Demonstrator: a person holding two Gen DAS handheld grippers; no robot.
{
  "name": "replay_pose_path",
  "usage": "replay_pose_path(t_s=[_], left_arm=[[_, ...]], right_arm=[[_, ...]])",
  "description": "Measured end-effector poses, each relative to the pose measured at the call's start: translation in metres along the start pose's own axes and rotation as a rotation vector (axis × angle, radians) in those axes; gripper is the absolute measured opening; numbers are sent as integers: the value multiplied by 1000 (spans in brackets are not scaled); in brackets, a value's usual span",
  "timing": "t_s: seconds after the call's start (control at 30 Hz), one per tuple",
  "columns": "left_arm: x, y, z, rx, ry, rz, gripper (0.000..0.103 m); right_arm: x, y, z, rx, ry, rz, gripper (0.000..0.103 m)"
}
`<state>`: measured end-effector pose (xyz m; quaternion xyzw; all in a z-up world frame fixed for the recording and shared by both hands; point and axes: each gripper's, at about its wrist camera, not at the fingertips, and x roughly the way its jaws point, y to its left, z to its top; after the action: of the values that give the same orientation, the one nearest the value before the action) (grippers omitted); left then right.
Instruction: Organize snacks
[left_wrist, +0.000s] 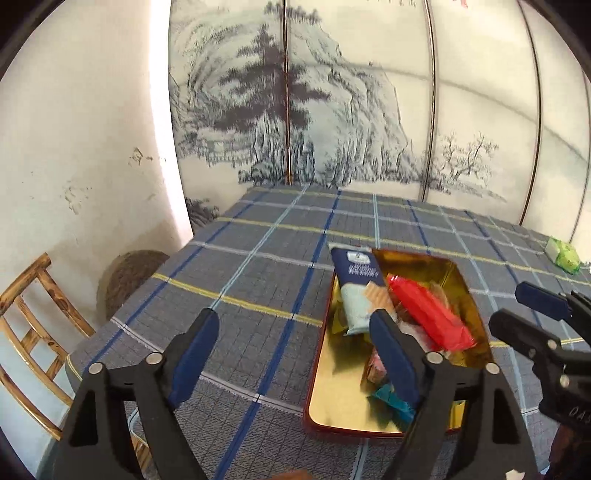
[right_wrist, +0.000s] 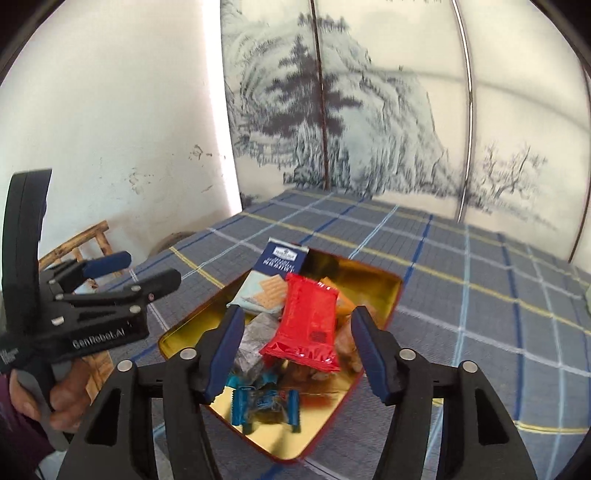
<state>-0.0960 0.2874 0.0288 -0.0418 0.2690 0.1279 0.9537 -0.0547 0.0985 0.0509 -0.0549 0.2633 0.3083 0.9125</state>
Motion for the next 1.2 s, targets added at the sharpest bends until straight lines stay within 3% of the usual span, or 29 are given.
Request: replay_pose_path(t_s=[0.3,0.63,1.2], left_arm=[[-33,-12,6,11,-95,-37,103],[-46,-26,4,14,-112,-86,103],[-60,-34,-3,27,-136,-123,103]], right_arm=[[-34,2,-4,-28,-104,-87,74],[-67,2,-8,-47,-195,-154,86],[-72,0,-18,-64,-182,-172,90]])
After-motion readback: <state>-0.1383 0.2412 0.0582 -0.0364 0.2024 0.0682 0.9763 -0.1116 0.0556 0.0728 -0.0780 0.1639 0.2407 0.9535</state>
